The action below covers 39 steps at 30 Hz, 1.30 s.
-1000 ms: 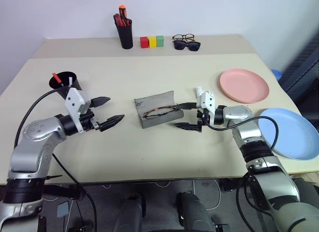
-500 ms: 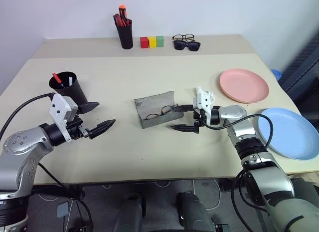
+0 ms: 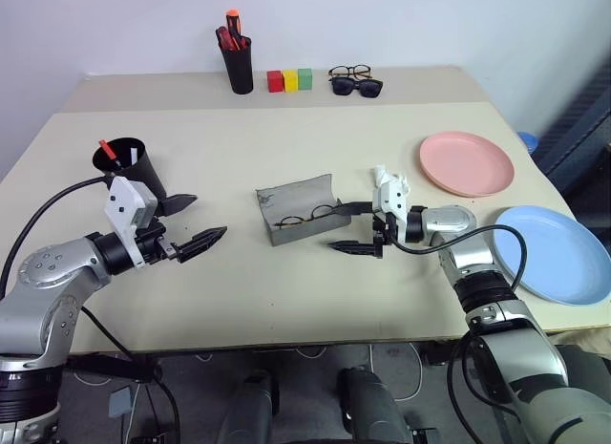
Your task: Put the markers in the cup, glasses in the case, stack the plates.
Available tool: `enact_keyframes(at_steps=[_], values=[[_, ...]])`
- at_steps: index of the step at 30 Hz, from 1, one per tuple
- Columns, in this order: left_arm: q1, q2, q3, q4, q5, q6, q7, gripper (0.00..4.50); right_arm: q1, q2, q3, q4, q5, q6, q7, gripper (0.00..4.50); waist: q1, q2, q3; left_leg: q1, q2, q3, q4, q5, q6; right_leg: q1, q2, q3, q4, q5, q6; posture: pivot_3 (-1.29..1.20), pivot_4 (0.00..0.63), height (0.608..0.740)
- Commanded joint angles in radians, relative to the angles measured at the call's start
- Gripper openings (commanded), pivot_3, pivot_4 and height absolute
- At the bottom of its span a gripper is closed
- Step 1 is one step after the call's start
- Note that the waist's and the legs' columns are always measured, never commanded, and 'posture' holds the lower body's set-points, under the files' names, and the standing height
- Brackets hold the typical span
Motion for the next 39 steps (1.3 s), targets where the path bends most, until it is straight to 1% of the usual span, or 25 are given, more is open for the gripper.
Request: enact_keyframes(at_steps=[1, 3, 5, 7, 11, 13, 16, 17, 18, 20, 23, 25, 27, 32, 34, 37, 39], values=[[-0.039, 0.007, 0.001, 0.009, 0.017, -0.02, 0.011, 4.5, -0.017, -0.017, -0.023, -0.006, -0.012, -0.042, -0.043, 3.93, 0.0, 0.0, 0.0, 0.0, 0.0, 0.0, 0.0, 0.0, 0.0, 0.0, 0.0, 0.0, 0.0, 0.0, 0.0, 0.0, 0.15, 0.74], [-0.082, 0.007, -0.019, 0.024, 0.043, -0.004, 0.043, 4.5, -0.008, -0.027, -0.031, -0.018, -0.015, -0.047, -0.065, 3.93, 0.001, 0.0, 0.0, 0.0, 0.0, 0.0, 0.0, 0.0, 0.0, 0.0, 0.0, 0.0, 0.0, 0.0, 0.0, 0.0, 0.15, 0.74], [-0.179, 0.008, -0.072, 0.068, 0.078, 0.025, 0.067, 4.5, 0.026, -0.061, -0.043, -0.078, -0.033, -0.043, -0.118, 3.93, 0.013, -0.001, 0.0, 0.0, 0.0, 0.0, 0.0, 0.0, 0.0, 0.0, 0.0, 0.0, 0.0, 0.0, 0.0, 0.0, 0.15, 0.74], [-0.289, 0.012, -0.137, 0.14, 0.144, 0.044, 0.101, 4.5, 0.079, -0.102, -0.062, -0.162, -0.039, -0.021, -0.161, 3.93, 0.028, -0.001, 0.0, 0.0, 0.0, 0.0, 0.001, 0.0, 0.0, 0.001, 0.0, 0.0, -0.001, 0.0, 0.0, 0.0, 0.15, 0.74], [-0.498, -0.013, -0.235, 0.335, 0.247, -0.006, 0.097, 4.5, 0.219, -0.179, -0.133, -0.394, -0.029, 0.081, -0.277, 3.93, 0.035, -0.001, 0.0, -0.001, -0.001, 0.001, 0.001, 0.0, 0.0, 0.002, 0.0, 0.0, -0.003, 0.0, 0.001, 0.0, 0.15, 0.74], [-0.611, -0.042, -0.284, 0.479, 0.304, -0.049, 0.089, 4.5, 0.327, -0.22, -0.195, -0.537, -0.018, 0.144, -0.335, 3.93, 0.034, -0.001, 0.0, -0.002, -0.001, 0.001, 0.001, 0.0, 0.001, 0.001, 0.0, 0.0, -0.004, 0.001, 0.002, 0.0, 0.15, 0.74], [-0.746, -0.078, -0.36, 0.693, 0.383, -0.121, 0.034, 3.7, 0.498, -0.282, -0.285, -0.719, 0.005, 0.226, -0.374, 3.99, 0.034, -0.002, 0.0, -0.002, -0.001, 0.001, 0.001, -0.001, 0.001, 0.001, 0.0, 0.0, -0.003, 0.001, 0.004, 0.0, 0.15, 0.74], [-0.77, -0.083, -0.374, 0.741, 0.399, -0.145, 0.01, 3.2, 0.528, -0.291, -0.297, -0.755, 0.011, 0.248, -0.383, 3.99, 0.028, -0.002, 0.0, -0.003, -0.001, 0.001, 0.001, -0.001, 0.001, 0.001, 0.0, 0.0, -0.003, 0.001, 0.005, 0.0, 0.15, 0.74], [-0.823, -0.109, -0.397, 0.836, 0.432, -0.188, 0.01, 2.63, 0.592, -0.304, -0.336, -0.814, 0.03, 0.278, -0.387, 3.99, 0.026, -0.002, 0.0, -0.003, 0.0, 0.003, 0.001, -0.001, 0.002, 0.001, 0.0, 0.001, -0.003, 0.001, 0.005, 0.0, 0.15, 0.74], [-0.912, -0.156, -0.436, 1.004, 0.493, -0.273, 0.009, 1.7, 0.694, -0.323, -0.397, -0.907, 0.066, 0.321, -0.388, 3.99, 0.033, -0.003, 0.0, -0.003, 0.0, 0.003, 0.002, -0.001, 0.002, 0.001, 0.0, 0.001, -0.003, -0.002, 0.006, 0.0, 0.15, 0.74], [-1.003, -0.21, -0.465, 1.193, 0.557, -0.379, 0.016, 0.08, 0.771, -0.336, -0.443, -0.998, 0.104, 0.373, -0.4, 3.99, 0.024, -0.004, 0.001, -0.004, 0.0, 0.003, 0.005, -0.002, 0.003, 0.001, 0.0, 0.001, -0.004, -0.002, 0.006, 0.0, 0.15, 0.74], [-1.069, -0.27, -0.494, 1.329, 0.614, -0.446, 0.063, 0.03, 0.82, -0.336, -0.488, -1.073, 0.131, 0.417, -0.416, 3.99, 0.033, -0.005, 0.001, -0.006, 0.0, 0.004, 0.006, -0.002, 0.004, 0.0, 0.0, 0.001, -0.005, -0.002, 0.006, 0.0, 0.15, 0.74], [-1.113, -0.318, -0.51, 1.419, 0.656, -0.493, 0.093, 0.03, 0.848, -0.332, -0.513, -1.13, 0.148, 0.455, -0.439, 3.99, 0.037, -0.005, 0.001, -0.008, 0.0, 0.003, 0.007, -0.003, 0.004, 0.0, 0.0, 0.0, -0.006, -0.001, 0.008, 0.0, 0.15, 0.74], [-1.136, -0.393, -0.521, 1.51, 0.707, -0.563, 0.037, 0.03, 0.877, -0.322, -0.522, -1.203, 0.168, 0.517, -0.487, 3.99, 0.035, -0.007, 0.002, -0.011, -0.001, 0.003, 0.007, -0.003, 0.005, -0.001, 0.0, 0.001, -0.01, 0.002, 0.014, 0.0, 0.15, 0.74], [-1.127, -0.415, -0.51, 1.506, 0.696, -0.567, -0.061, 0.03, 0.885, -0.32, -0.524, -1.213, 0.171, 0.527, -0.499, 3.99, 0.036, -0.007, 0.002, -0.012, -0.001, 0.003, 0.007, -0.003, 0.005, -0.002, 0.0, 0.001, -0.01, 0.003, 0.013, 0.0, 0.15, 0.74], [-1.093, -0.426, -0.517, 1.46, 0.682, -0.545, -0.256, 0.03, 0.899, -0.318, -0.534, -1.21, 0.174, 0.523, -0.507, 3.99, 0.035, -0.007, 0.002, -0.012, -0.001, 0.003, 0.007, -0.003, 0.005, -0.002, 0.0, 0.0, -0.01, 0.002, 0.012, 0.0, 0.15, 0.74], [-1.06, -0.423, -0.526, 1.41, 0.677, -0.527, -0.358, 0.03, 0.907, -0.316, -0.54, -1.198, 0.173, 0.511, -0.511, 3.99, 0.034, -0.007, 0.002, -0.012, -0.001, 0.003, 0.007, -0.003, 0.005, -0.002, 0.0, 0.001, -0.01, 0.003, 0.006, 0.0, 0.15, 0.74]])
